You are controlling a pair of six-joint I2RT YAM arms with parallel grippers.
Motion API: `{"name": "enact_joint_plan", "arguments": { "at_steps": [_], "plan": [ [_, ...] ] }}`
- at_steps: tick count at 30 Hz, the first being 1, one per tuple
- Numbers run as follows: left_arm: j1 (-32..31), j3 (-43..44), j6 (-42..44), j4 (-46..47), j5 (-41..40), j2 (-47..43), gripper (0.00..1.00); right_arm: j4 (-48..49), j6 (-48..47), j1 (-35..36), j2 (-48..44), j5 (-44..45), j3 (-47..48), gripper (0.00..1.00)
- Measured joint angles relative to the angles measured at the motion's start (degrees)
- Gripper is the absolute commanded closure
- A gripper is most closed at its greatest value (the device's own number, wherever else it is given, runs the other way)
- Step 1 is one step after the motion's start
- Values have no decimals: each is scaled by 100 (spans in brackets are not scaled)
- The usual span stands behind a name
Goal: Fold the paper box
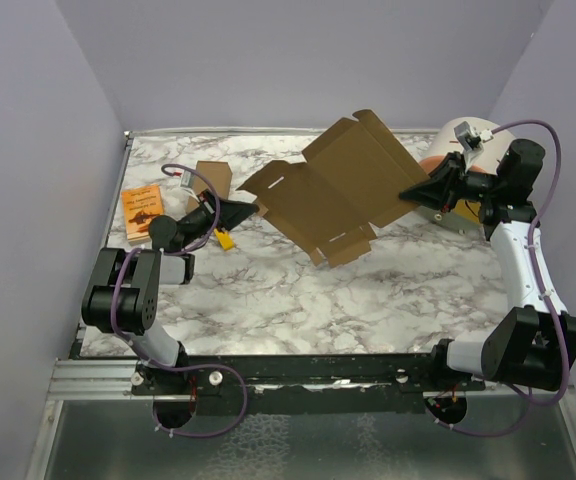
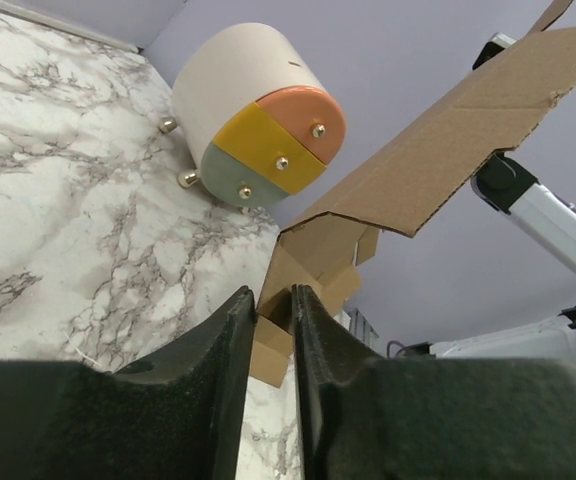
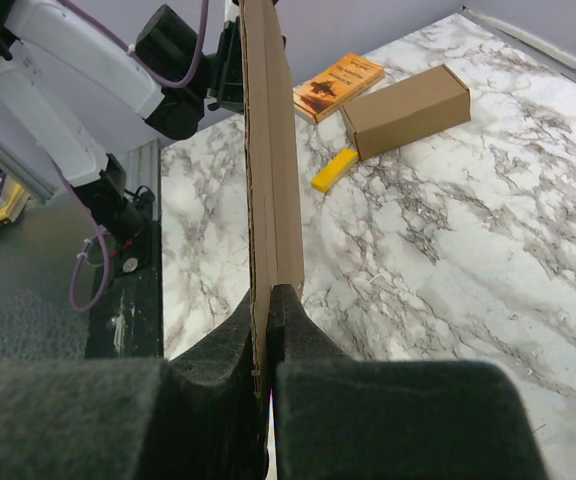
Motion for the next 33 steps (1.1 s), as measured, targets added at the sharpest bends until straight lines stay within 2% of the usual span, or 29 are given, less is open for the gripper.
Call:
{"name": "enact_joint_plan", "arguments": {
  "at_steps": [7, 15, 16, 17, 18, 19, 20, 24, 27, 30, 33],
  "plan": [
    [-28, -20, 170, 0, -44, -24, 99, 0, -4, 0, 0, 0, 0, 99],
    [-37, -114, 323, 2, -109, -118, 100, 0, -9, 0, 0, 0, 0, 99],
    [-37, -138, 350, 2, -131, -138, 96, 0, -9, 0, 0, 0, 0, 99],
    [-35, -186, 378, 2, -168, -175, 88, 0, -11, 0, 0, 0, 0, 99],
    [-11, -232, 398, 2, -214, -210, 73, 0, -11, 0, 0, 0, 0, 99],
    [4, -297, 422, 4, -258, -254, 62, -2, -11, 0, 0, 0, 0, 99],
    [48, -411, 446, 4, -341, -341, 57, 0, -11, 2, 0, 0, 0, 99],
    [601, -1080, 483, -4, -881, -999, 55, 9, -11, 9, 0, 0, -7, 99],
    [1106, -1309, 549, -39, -1198, -1886, 54, 39, -13, 9, -2, -2, -55, 99],
    [1191, -955, 905, -570, -1259, -2802, 54, 55, -44, 11, -2, -2, -138, 99],
    [1198, -74, 1504, -1687, -1156, -3421, 53, -7, -260, 13, -15, 0, -208, 99]
  ]
}}
